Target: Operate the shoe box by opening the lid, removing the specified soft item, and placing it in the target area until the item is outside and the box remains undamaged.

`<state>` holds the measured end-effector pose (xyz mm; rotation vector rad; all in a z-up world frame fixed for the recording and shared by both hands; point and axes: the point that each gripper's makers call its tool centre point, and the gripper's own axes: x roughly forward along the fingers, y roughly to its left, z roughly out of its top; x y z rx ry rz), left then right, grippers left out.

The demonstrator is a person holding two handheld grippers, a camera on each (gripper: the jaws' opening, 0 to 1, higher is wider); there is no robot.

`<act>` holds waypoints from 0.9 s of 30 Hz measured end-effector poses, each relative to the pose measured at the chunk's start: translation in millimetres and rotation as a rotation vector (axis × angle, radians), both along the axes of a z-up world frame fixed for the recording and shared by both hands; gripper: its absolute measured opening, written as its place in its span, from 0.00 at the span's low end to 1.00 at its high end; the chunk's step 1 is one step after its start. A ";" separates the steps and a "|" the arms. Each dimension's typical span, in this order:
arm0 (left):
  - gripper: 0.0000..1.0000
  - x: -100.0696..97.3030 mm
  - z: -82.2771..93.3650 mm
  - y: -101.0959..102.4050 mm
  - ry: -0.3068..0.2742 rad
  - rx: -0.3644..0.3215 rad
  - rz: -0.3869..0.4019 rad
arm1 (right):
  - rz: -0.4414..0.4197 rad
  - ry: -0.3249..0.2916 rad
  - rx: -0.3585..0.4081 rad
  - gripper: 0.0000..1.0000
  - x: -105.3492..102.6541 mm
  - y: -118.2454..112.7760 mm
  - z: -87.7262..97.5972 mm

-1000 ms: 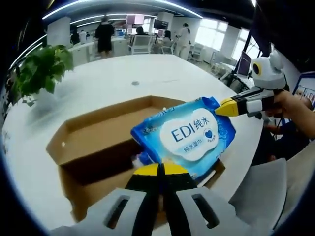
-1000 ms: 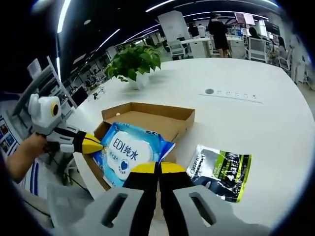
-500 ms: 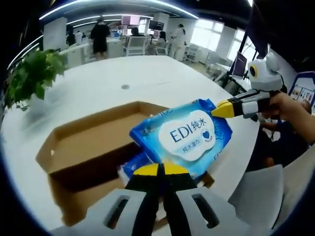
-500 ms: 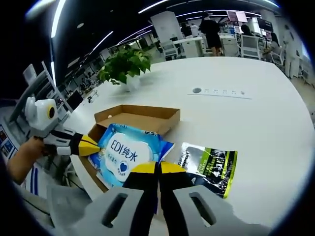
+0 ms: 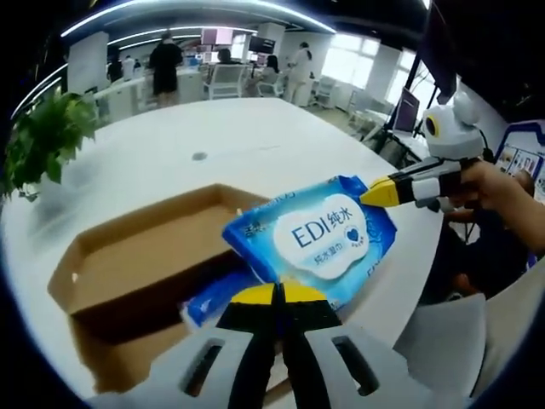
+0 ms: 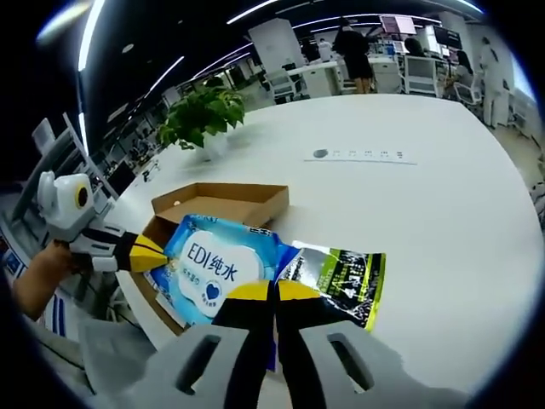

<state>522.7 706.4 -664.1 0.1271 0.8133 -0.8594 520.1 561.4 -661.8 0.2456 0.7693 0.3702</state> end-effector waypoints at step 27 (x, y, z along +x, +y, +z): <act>0.00 -4.2 -5.1 -62.0 0.000 -0.017 -0.104 | -0.101 0.031 -0.020 0.00 -14.7 -61.0 -9.4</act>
